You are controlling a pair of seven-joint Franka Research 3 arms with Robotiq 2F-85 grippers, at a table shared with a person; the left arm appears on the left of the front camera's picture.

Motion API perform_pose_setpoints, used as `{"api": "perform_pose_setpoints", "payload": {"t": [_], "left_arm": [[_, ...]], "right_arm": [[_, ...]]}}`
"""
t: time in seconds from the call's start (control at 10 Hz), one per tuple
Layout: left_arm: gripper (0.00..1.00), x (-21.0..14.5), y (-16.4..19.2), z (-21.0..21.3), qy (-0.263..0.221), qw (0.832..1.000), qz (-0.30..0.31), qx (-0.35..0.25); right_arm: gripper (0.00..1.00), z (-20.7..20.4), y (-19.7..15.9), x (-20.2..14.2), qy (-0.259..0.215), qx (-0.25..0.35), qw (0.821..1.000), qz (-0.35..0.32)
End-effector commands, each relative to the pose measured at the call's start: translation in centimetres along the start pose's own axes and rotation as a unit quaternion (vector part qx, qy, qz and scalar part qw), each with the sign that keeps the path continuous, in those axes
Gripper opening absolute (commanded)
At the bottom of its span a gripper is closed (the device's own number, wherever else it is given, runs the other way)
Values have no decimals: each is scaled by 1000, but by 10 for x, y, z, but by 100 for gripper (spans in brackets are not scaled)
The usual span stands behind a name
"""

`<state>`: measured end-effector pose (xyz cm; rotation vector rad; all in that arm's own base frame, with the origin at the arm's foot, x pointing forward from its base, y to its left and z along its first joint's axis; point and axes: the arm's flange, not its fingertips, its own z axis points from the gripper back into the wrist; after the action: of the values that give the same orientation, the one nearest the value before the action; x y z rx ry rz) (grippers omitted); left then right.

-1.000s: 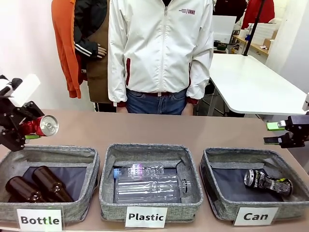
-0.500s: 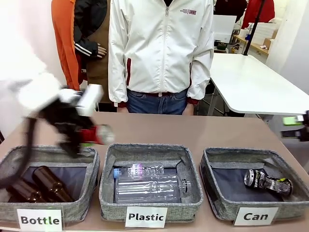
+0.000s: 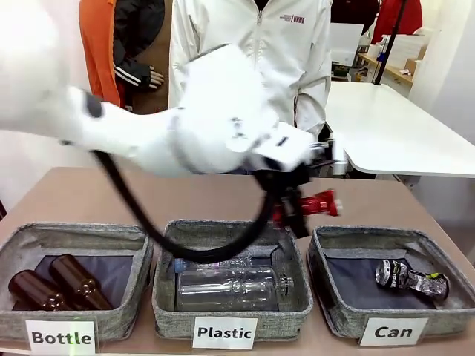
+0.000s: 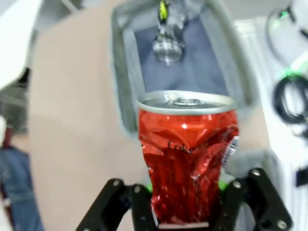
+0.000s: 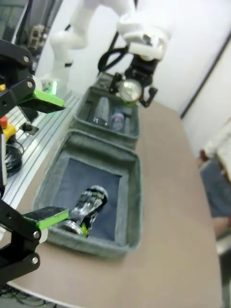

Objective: Sort the can waste into the basket.
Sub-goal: Pick up the can waste from the table and place it in the right Fabric basket.

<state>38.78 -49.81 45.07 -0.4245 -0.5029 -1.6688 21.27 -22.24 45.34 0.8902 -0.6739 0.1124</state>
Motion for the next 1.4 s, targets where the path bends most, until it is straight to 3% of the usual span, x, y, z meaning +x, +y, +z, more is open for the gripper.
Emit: {"api": "perform_pose_setpoints", "payload": {"t": [0.0, 0.1, 0.2, 0.3, 0.5, 0.9, 1.0, 1.1, 1.2, 1.3], "left_arm": [[0, 59, 14, -43, -22, 1000, -13, 4], [0, 84, 14, -67, -27, 999, -17, 24], [0, 99, 16, -88, -14, 1000, -23, 7], [0, 110, 18, -106, -6, 1000, -20, -5], [0, 118, 22, -129, 29, 996, -63, -63], [0, 117, 29, -133, 15, 994, -67, -83], [60, 116, 30, -132, 14, 993, -69, -91], [60, 115, 30, -130, 12, 994, -69, -87], [100, 114, 30, -128, 11, 994, -65, -84], [64, 113, 29, -127, 13, 995, -64, -80]], "right_arm": [[100, 32, -20, -20, -26, 11, 999, 20], [100, 43, -26, -30, -39, 5, 999, 19], [100, 48, -31, -36, -54, 7, 998, 24], [100, 34, -18, -28, -38, -2, 999, 8], [100, 34, -18, -28, -38, -2, 999, 8], [100, 34, -18, -28, -38, -2, 999, 8], [100, 34, -18, -28, -38, -2, 999, 8], [100, 34, -18, -28, -38, -2, 999, 8], [100, 34, -18, -28, -38, -2, 999, 8], [100, 34, -18, -28, -38, -2, 999, 8]]}}
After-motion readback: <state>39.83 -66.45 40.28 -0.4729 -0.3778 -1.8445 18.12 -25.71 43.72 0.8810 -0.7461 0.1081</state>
